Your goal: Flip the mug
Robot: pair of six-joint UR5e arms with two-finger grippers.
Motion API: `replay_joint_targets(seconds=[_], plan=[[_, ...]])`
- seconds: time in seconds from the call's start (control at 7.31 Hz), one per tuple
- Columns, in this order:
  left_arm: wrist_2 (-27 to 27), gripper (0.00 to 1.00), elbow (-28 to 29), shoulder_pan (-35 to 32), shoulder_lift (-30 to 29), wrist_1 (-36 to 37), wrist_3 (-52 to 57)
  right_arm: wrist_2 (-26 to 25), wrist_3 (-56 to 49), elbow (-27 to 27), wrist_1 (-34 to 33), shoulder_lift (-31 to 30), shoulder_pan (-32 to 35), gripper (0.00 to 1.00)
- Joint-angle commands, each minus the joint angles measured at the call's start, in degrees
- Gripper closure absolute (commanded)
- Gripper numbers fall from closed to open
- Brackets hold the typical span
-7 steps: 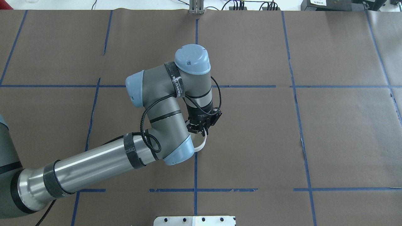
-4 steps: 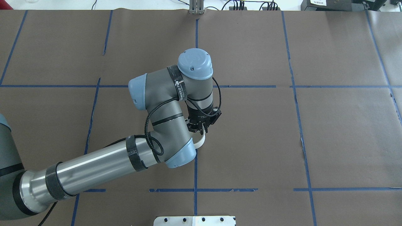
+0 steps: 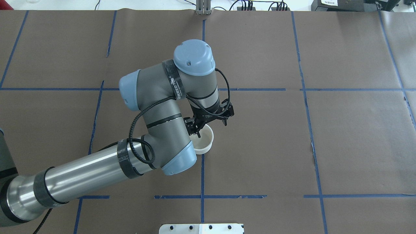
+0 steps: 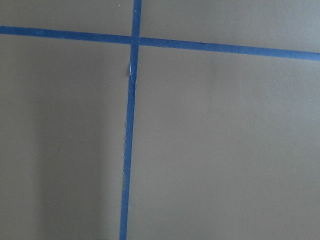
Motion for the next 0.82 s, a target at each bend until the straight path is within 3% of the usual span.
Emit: replay_joint_targets(seconds=[0.0, 0.27, 0.68], plan=[[0.2, 0.0, -10.5, -4.7, 6.1, 1.1, 5.8, 0.0, 0.0, 0.0, 0.0, 0.0, 0.0, 0.0], [0.2, 0.0, -20.8, -12.7, 19.0, 1.3, 23.7, 0.0, 0.0, 0.0, 0.0, 0.0, 0.0, 0.0], [-0.1, 0.0, -23.2, -27.6, 35.4, 1.2, 57.4, 0.0, 0.0, 0.0, 0.0, 0.0, 0.0, 0.0]])
